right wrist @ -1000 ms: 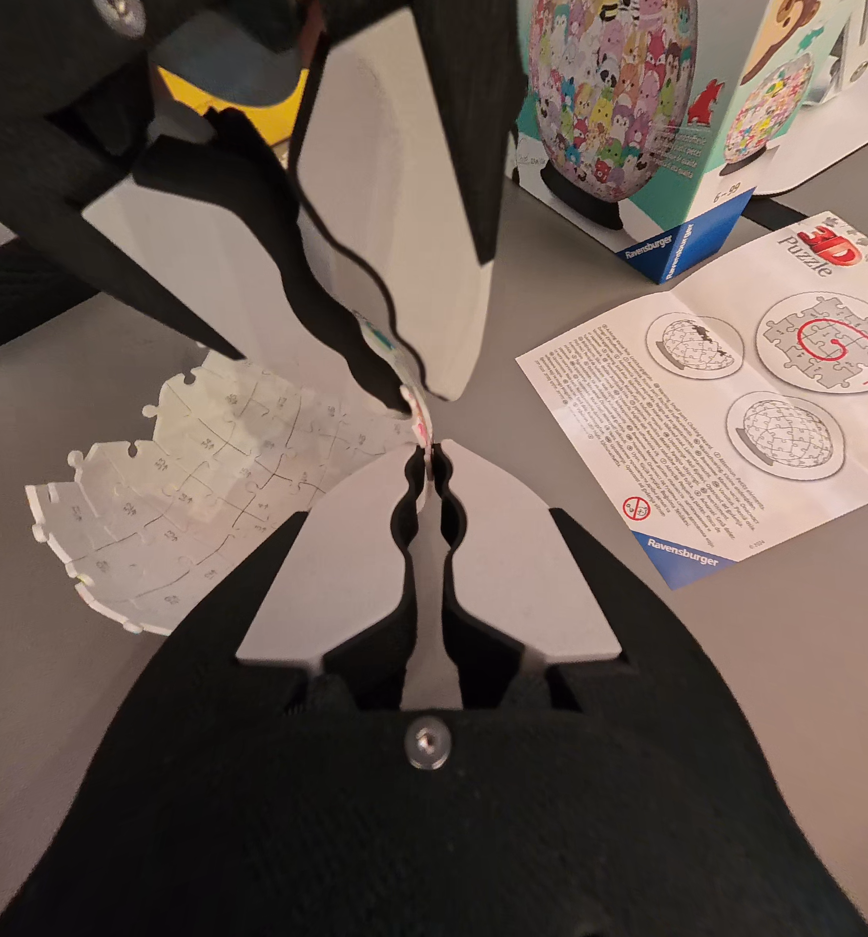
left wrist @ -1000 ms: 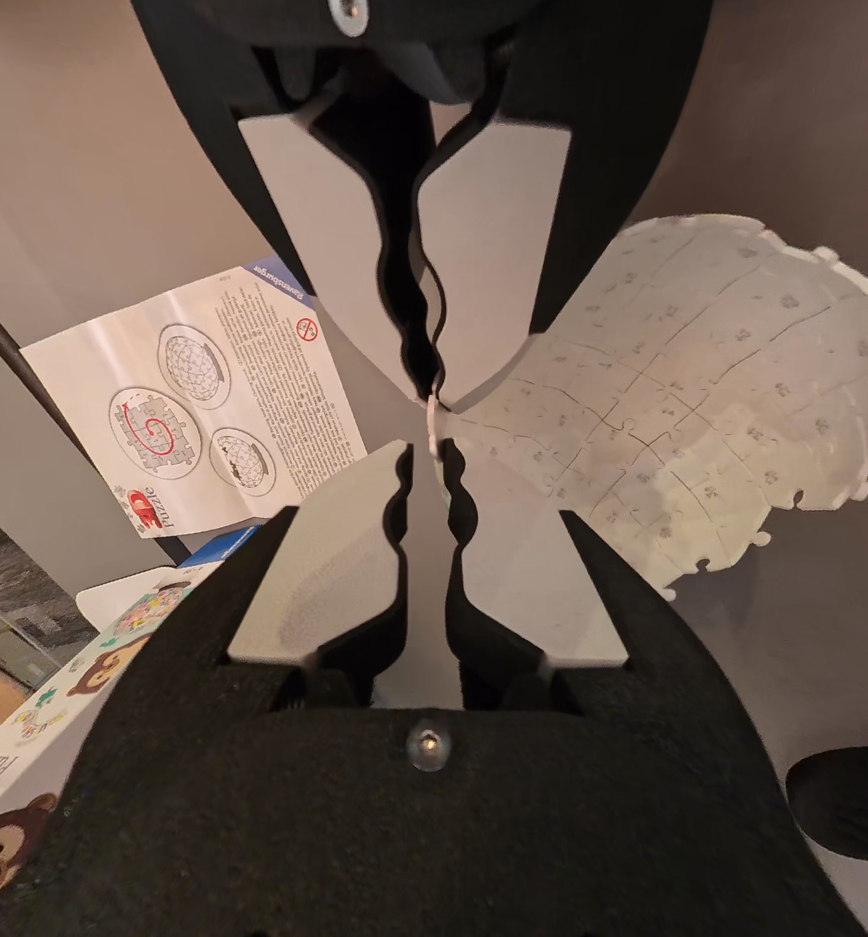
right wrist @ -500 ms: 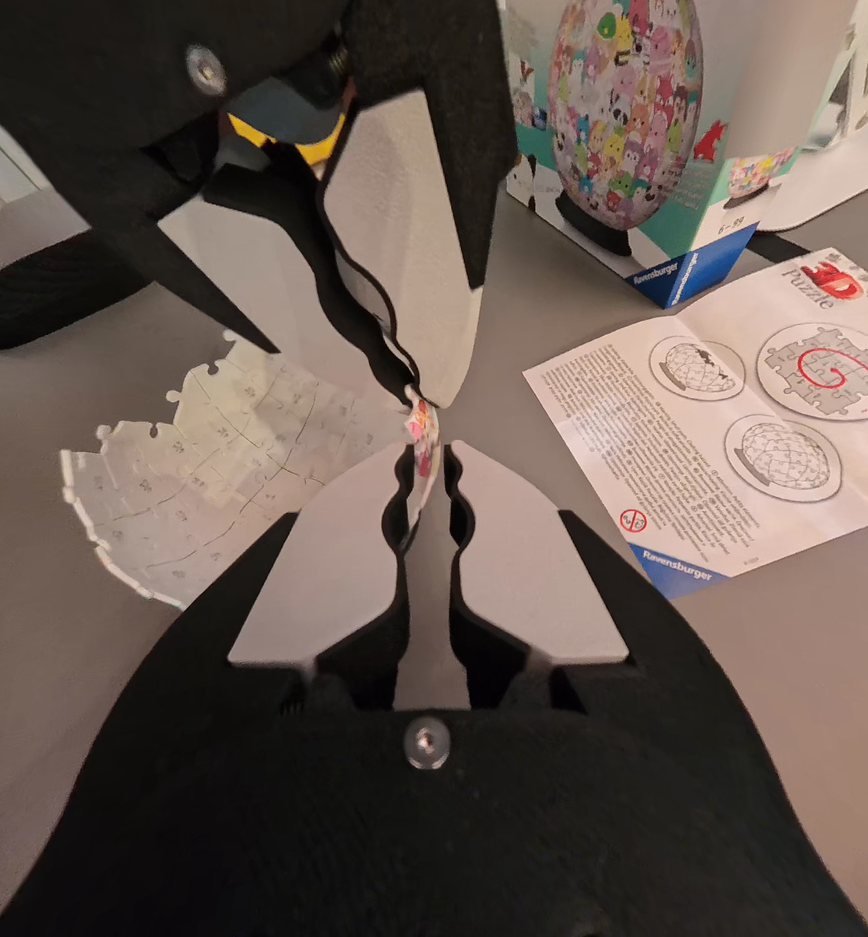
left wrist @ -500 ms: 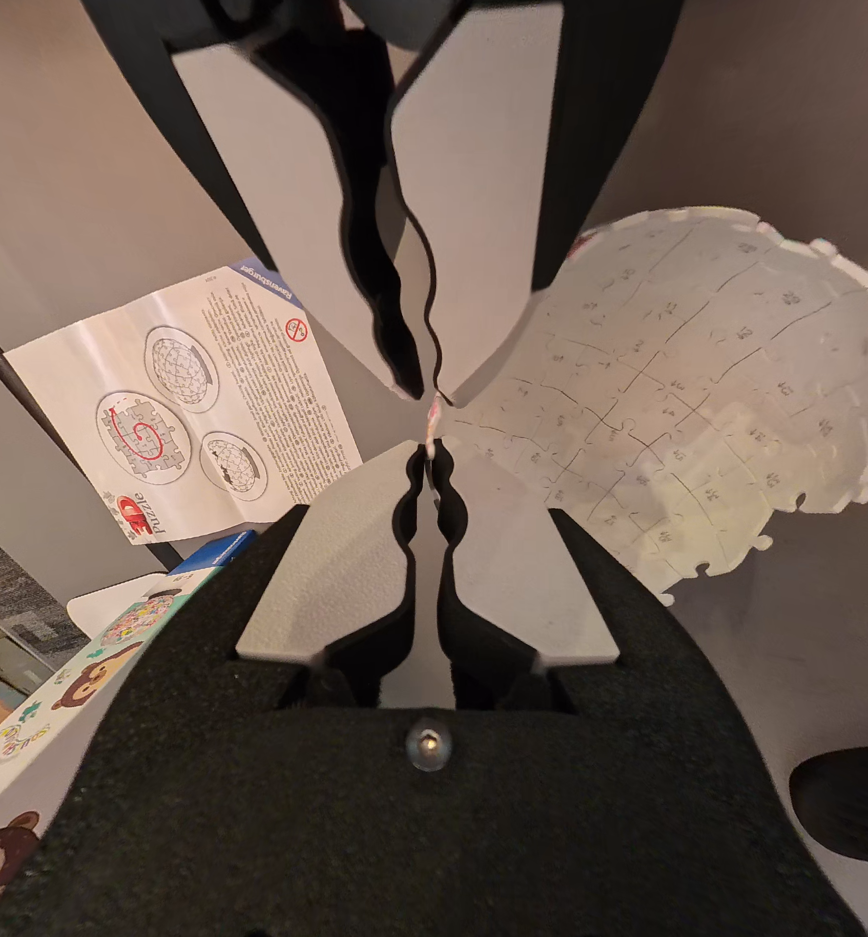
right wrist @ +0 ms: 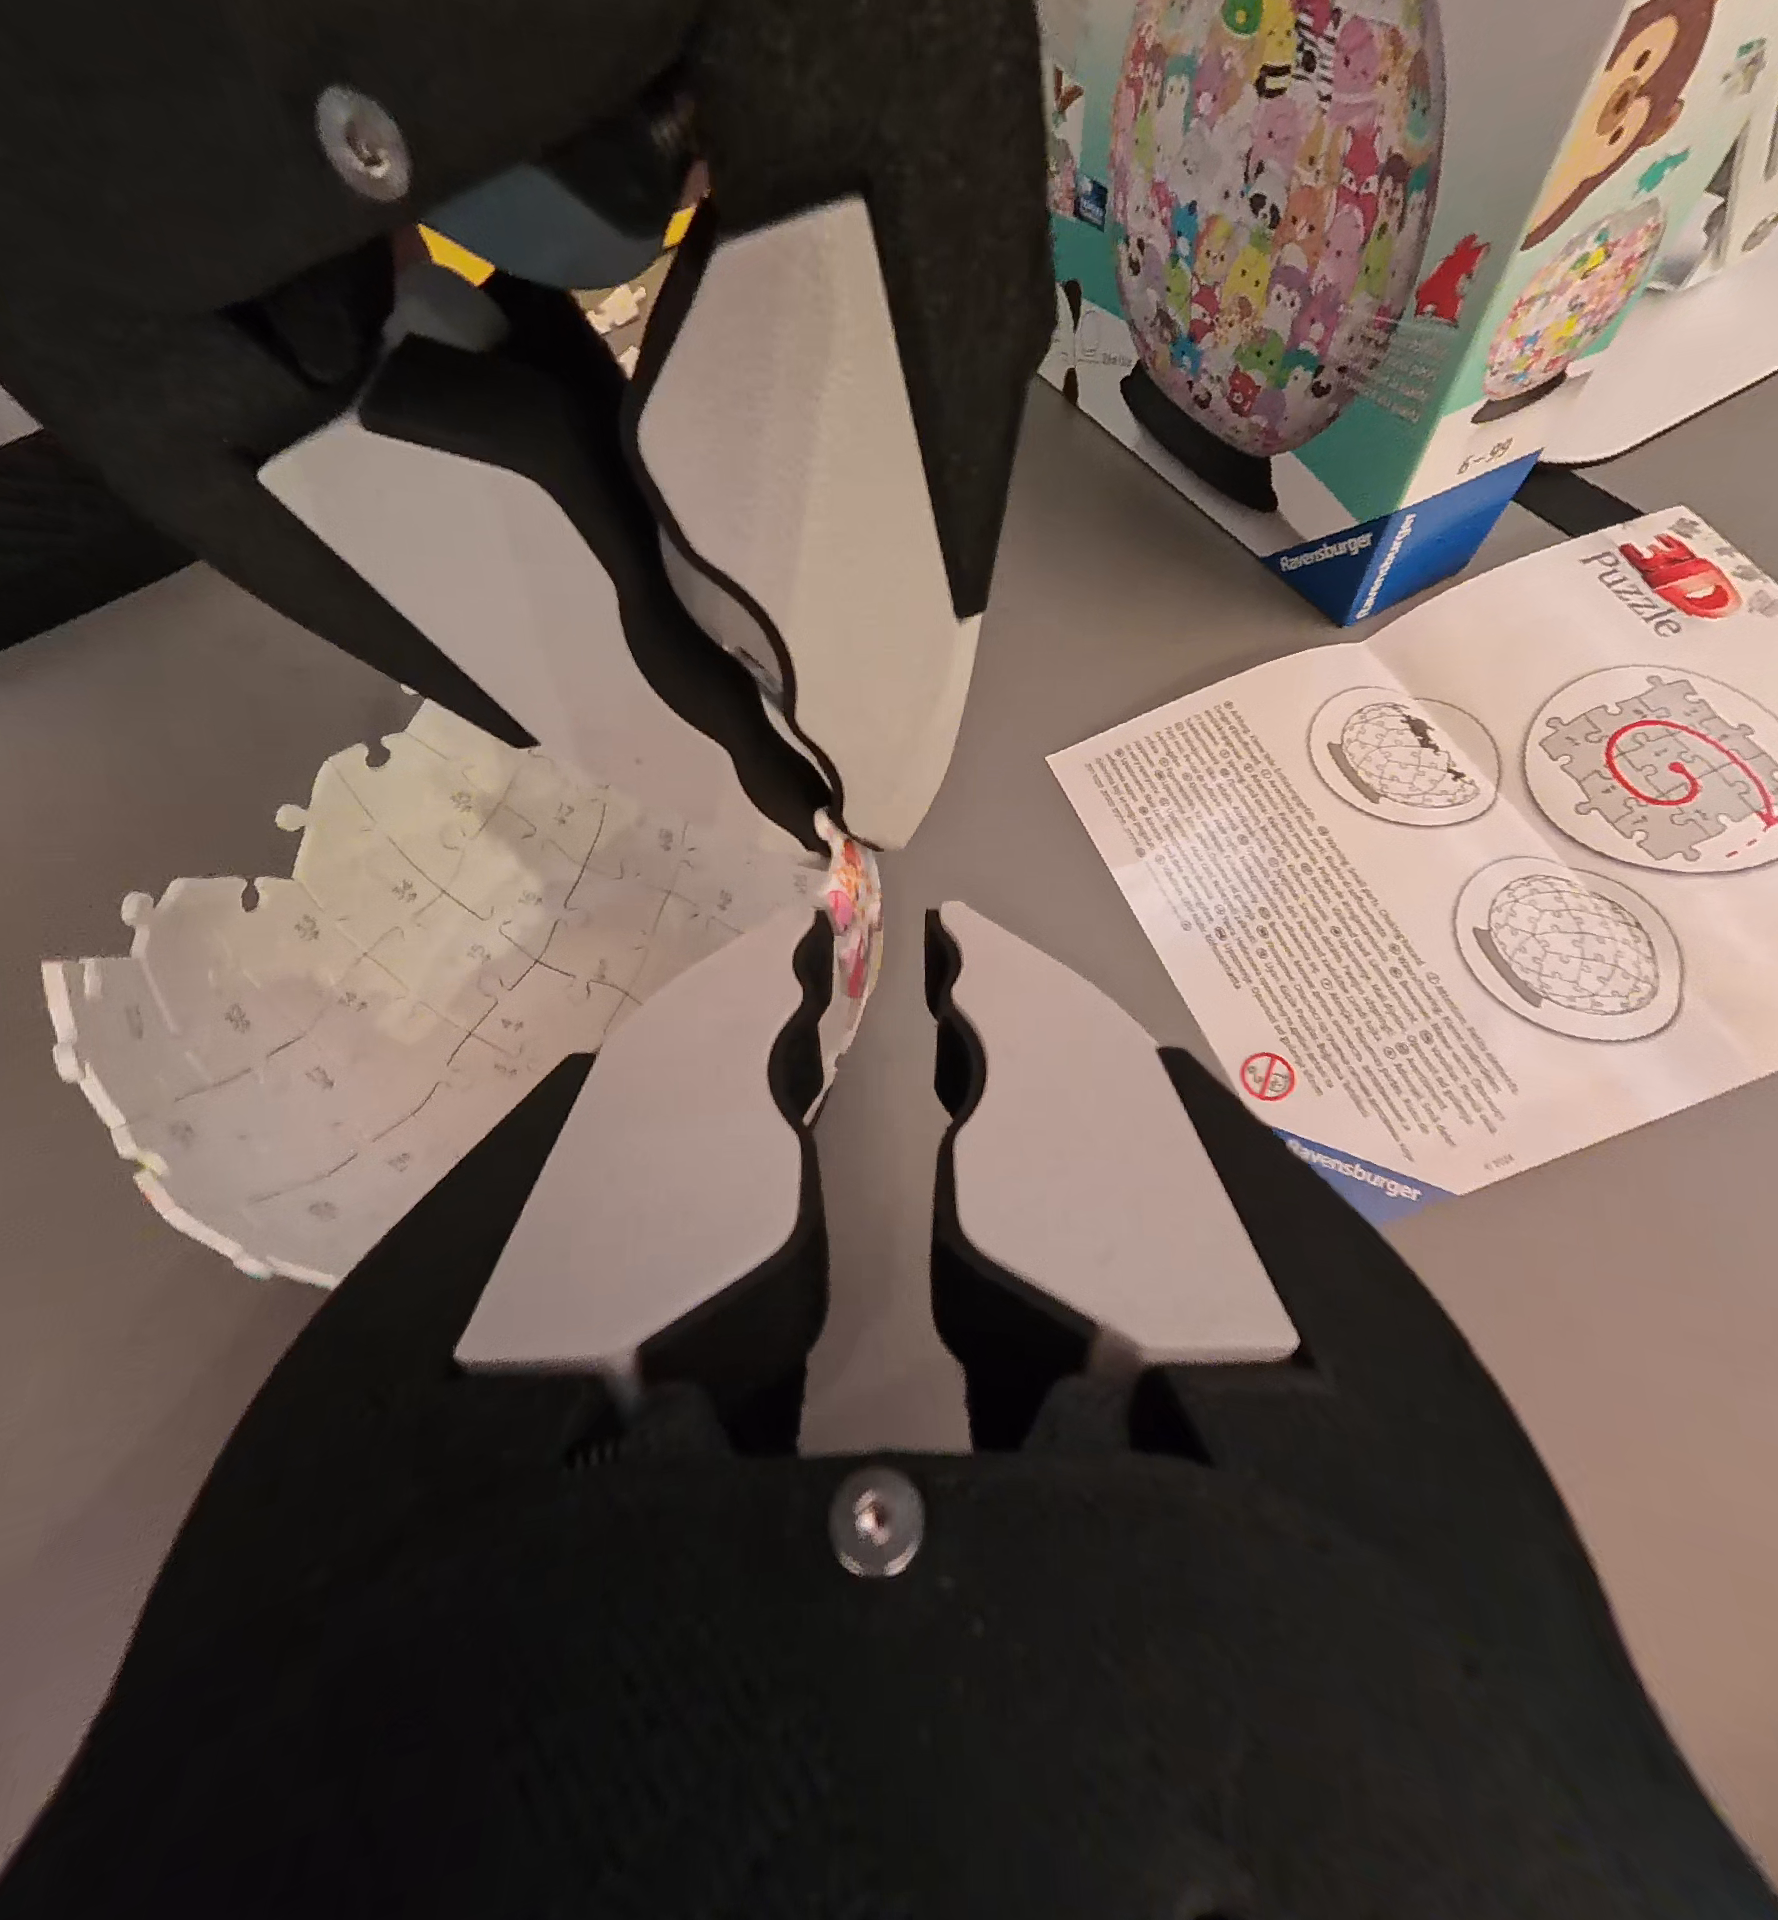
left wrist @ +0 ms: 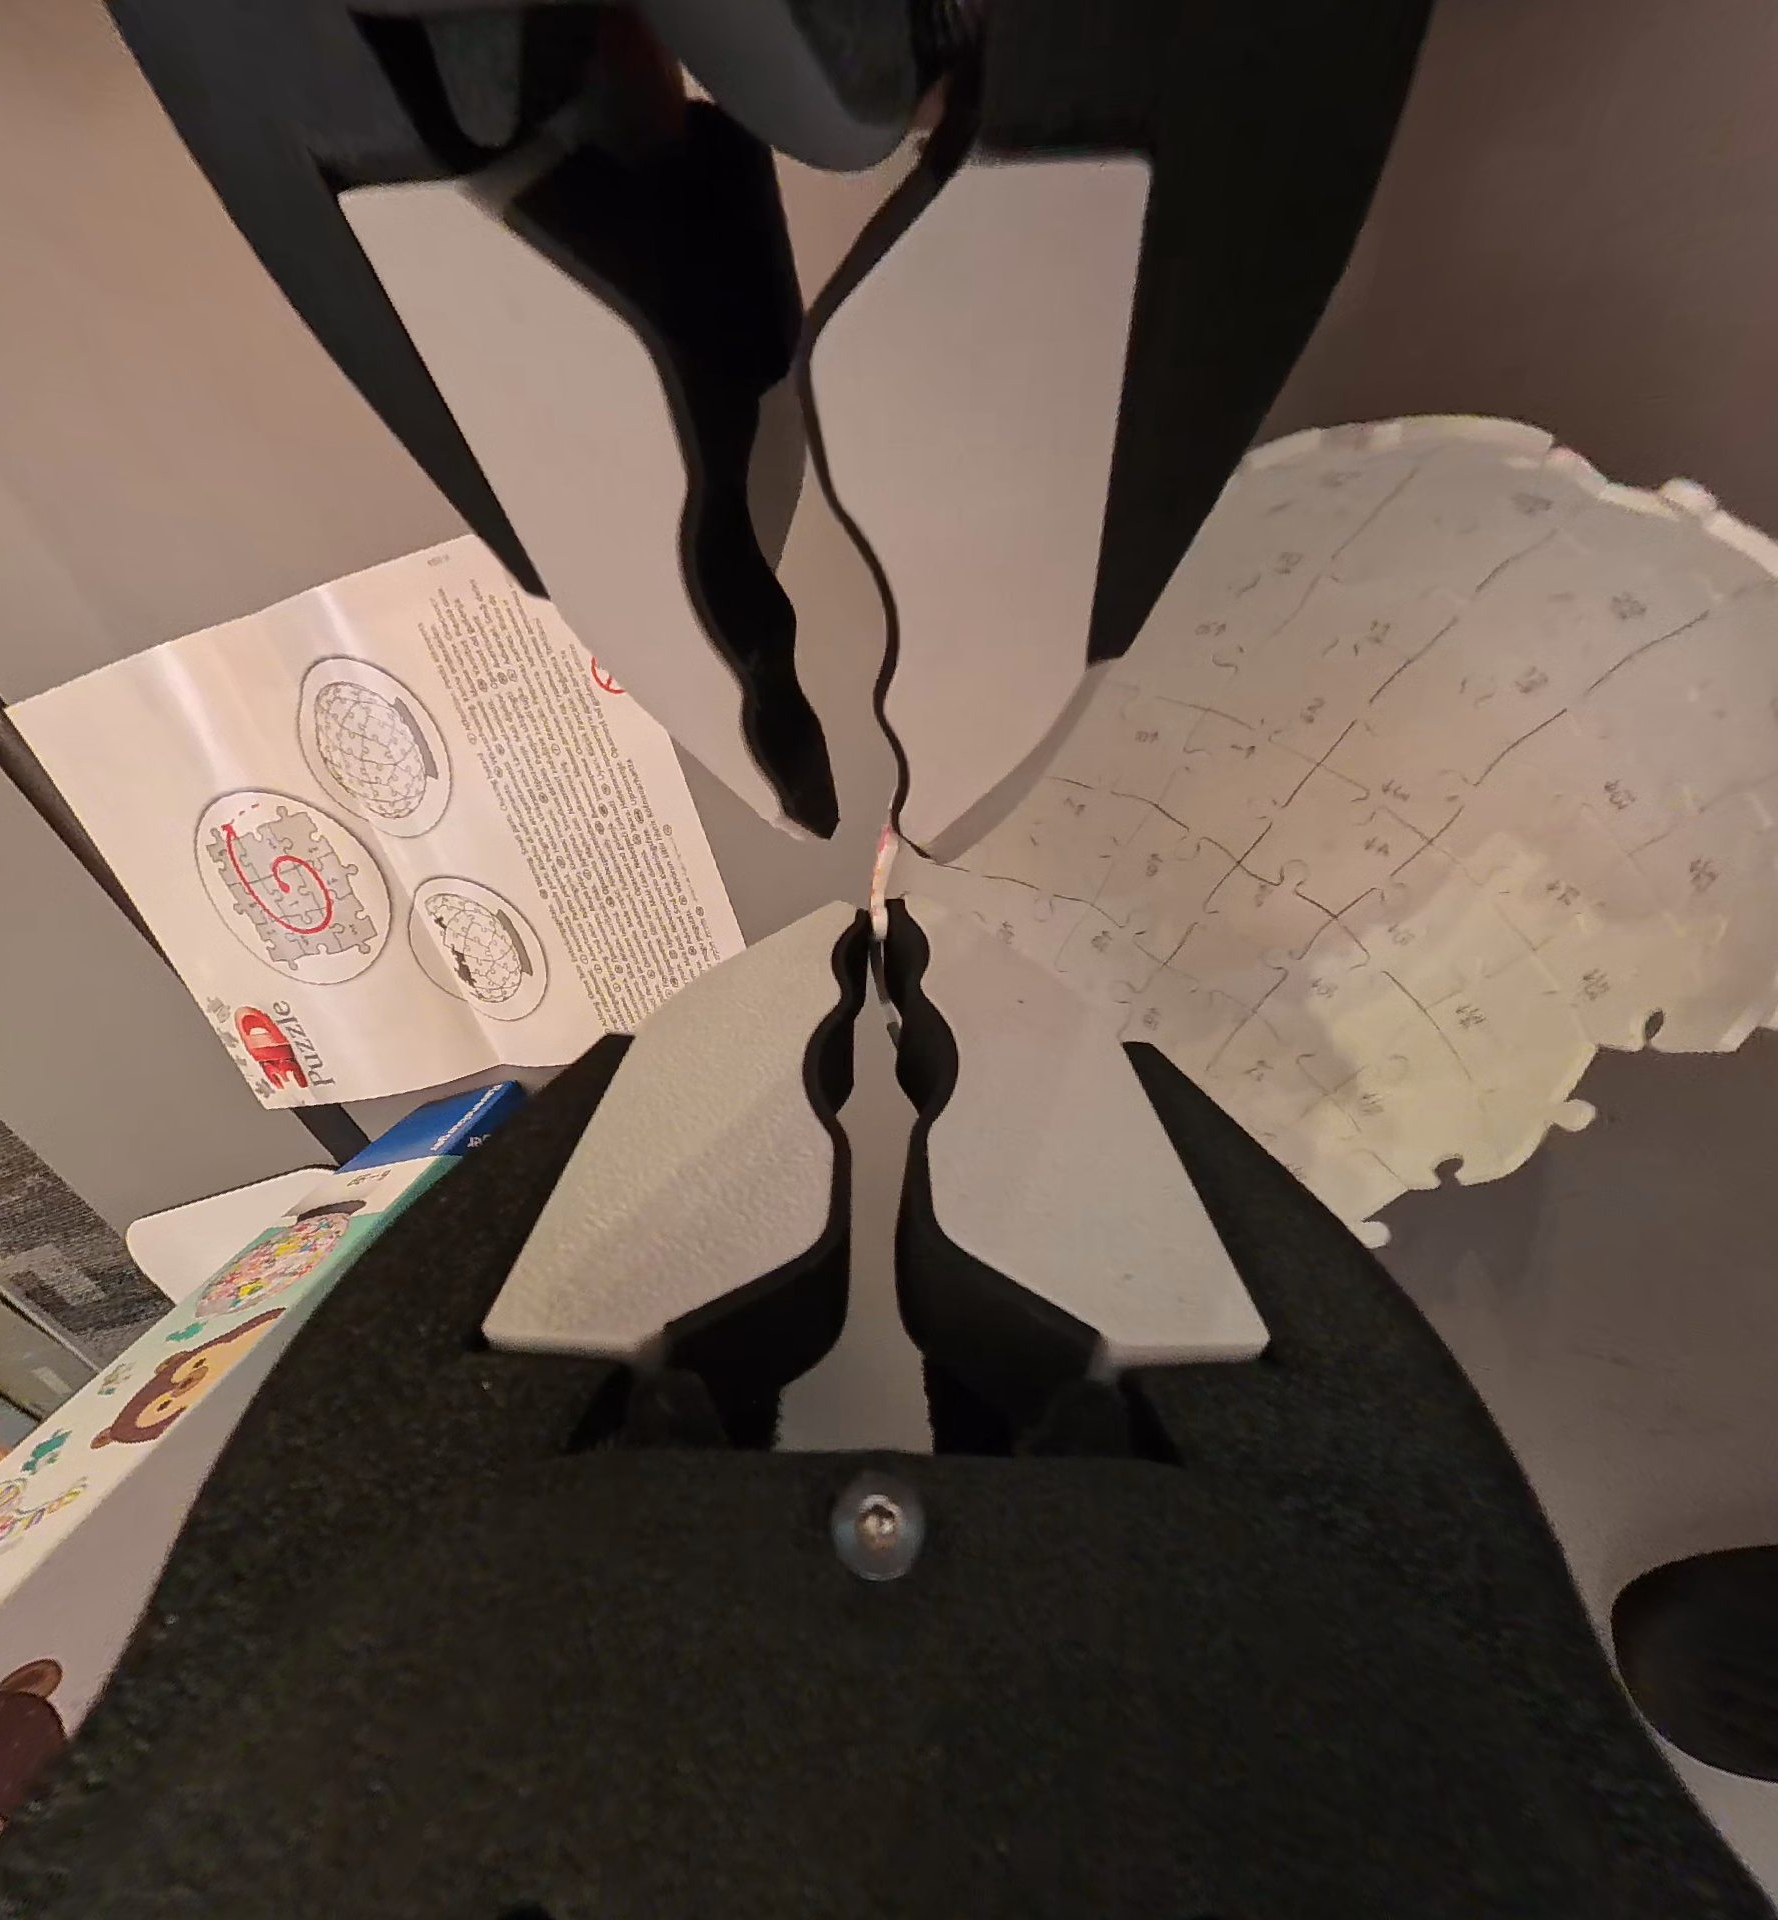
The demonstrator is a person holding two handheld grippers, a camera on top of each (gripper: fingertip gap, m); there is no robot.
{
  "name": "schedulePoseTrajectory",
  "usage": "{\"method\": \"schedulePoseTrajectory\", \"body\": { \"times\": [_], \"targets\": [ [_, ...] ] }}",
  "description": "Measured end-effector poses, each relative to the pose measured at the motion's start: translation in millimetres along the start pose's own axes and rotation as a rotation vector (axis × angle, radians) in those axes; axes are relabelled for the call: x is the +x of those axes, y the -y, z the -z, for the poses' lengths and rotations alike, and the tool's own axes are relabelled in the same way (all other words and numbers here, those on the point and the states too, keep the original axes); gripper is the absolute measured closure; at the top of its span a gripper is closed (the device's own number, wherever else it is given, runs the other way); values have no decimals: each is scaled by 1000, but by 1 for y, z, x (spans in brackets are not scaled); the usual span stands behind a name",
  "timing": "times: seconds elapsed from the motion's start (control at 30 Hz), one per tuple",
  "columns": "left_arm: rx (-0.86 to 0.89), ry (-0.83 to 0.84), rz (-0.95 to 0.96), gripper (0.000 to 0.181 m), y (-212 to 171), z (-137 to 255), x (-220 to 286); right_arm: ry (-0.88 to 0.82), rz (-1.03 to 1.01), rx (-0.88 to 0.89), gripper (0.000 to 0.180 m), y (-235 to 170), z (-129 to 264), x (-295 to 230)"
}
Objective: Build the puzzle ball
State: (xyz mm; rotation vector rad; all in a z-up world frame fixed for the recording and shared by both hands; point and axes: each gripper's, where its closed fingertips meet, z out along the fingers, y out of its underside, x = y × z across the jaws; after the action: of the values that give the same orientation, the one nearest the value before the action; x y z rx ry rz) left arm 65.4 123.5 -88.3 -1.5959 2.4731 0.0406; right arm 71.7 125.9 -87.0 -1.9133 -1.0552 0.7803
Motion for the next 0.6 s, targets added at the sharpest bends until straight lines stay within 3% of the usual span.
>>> {"method": "schedulePoseTrajectory", "body": {
  "times": [0.6],
  "targets": [
    [-17, -37, 18, 178, -3, -6, 2, 55, -43, -95, 173, -9, -7, -3]
  ]
}}
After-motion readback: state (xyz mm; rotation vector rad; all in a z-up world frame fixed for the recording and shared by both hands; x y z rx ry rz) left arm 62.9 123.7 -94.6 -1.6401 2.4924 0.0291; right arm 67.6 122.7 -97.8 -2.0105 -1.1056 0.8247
